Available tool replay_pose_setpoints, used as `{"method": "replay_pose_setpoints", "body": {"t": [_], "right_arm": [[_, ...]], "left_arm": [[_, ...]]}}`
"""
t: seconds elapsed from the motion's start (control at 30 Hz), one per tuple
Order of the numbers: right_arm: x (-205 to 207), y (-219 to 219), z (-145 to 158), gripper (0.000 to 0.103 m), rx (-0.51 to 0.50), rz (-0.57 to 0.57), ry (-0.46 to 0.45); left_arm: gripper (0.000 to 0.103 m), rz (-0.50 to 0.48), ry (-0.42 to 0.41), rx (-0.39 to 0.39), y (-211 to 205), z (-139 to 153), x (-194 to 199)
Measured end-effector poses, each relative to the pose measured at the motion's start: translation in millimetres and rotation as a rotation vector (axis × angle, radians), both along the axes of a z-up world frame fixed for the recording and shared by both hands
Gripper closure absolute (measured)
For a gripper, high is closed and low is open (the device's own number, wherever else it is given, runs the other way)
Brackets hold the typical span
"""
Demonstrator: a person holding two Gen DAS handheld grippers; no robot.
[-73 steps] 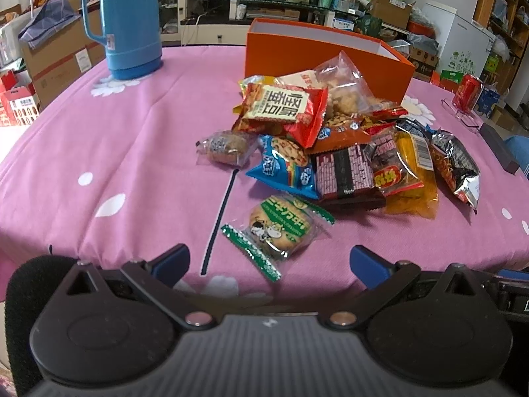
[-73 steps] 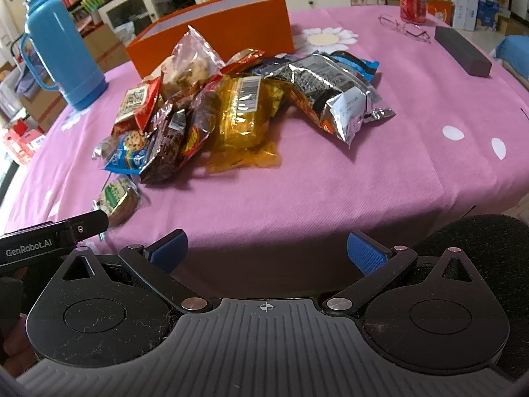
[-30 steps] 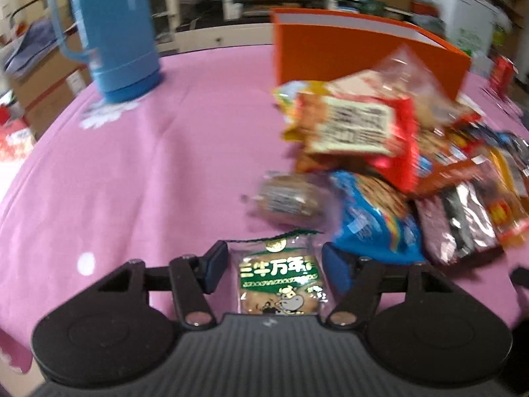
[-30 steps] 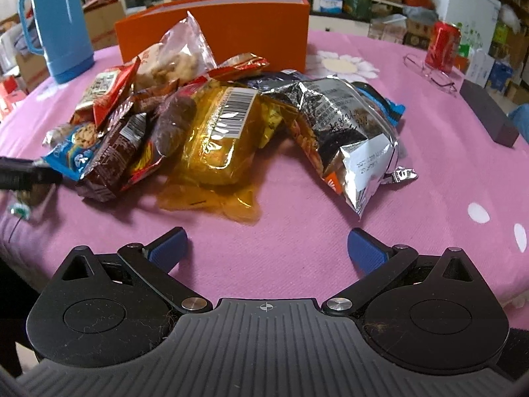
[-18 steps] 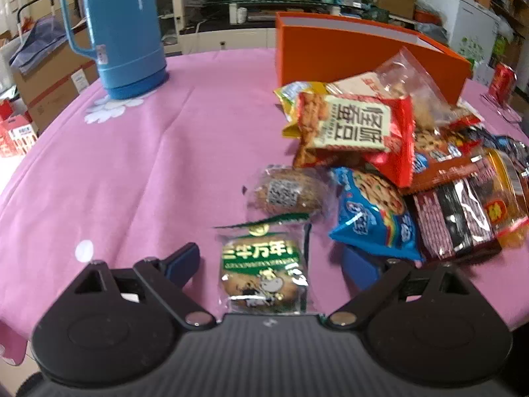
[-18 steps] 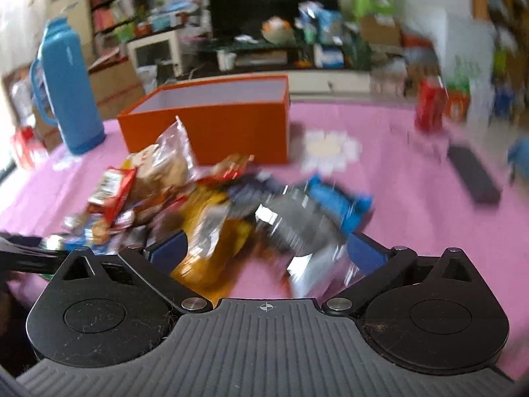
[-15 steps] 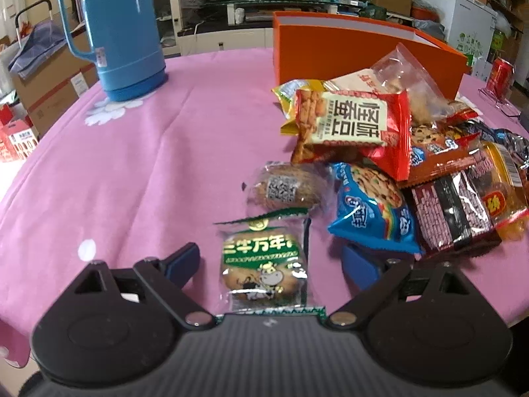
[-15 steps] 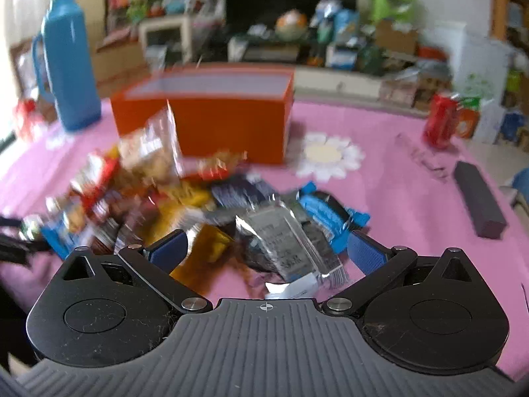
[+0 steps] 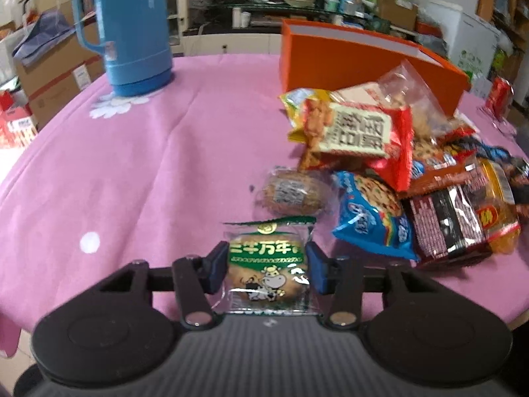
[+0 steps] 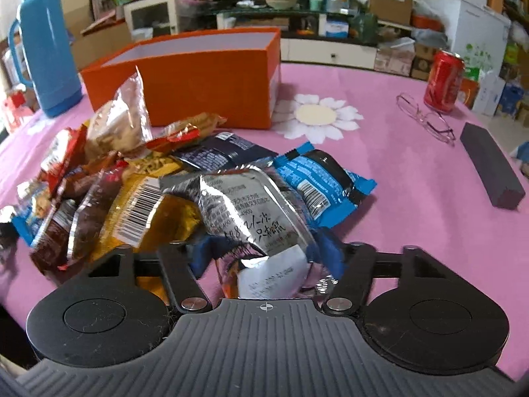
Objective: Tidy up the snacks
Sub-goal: 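Carry the green biscuit packet into the orange box and release it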
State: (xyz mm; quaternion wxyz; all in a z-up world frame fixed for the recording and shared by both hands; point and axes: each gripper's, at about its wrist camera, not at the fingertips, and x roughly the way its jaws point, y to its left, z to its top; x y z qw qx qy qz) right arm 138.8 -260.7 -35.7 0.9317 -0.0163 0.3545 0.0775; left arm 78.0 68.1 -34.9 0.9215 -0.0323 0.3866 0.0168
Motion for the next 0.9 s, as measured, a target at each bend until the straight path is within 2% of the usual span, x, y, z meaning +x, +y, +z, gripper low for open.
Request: {"method": "replay_pose_setpoints", "body": {"t": [0.07,0.27,0.4,0.53,0.67,0.77,0.9], "right_arm": [[-7.8,-0.8,4.1,0.076,0.036,-0.017,-0.009],[-32.1,2.5,29.0,0.076,0.056,-0.049,-0.084],[-16.8,8.5,62.6,0.076,0.069,-0.024,-0.156],[30.1,22.3,99.2,0.076,0.078,0.006,-0.245],[104.7,44.8,115.6,0.076,0.083,0.029,-0.295],[158.2,62.6,107.6,0.076,0.073,0.040,-0.280],[202.2,77.3,82.1,0.075,0.084,0.057,-0.251]], "left_arm": [[0.054,0.004,-0.023,-0.025,4.7,8.2,-1.4],[0.055,-0.029,-0.098,-0.082,8.0,44.1,12.2],[0.055,-0.073,-0.160,-0.102,0.5,75.7,46.4],[0.055,-0.092,-0.221,-0.113,-10.3,104.0,104.1],[0.055,-0.097,-0.258,-0.120,-24.5,119.7,171.4],[0.055,-0.102,-0.246,-0.136,-37.5,117.9,221.6],[0.055,-0.116,-0.203,-0.110,-55.6,98.1,267.8]]}}
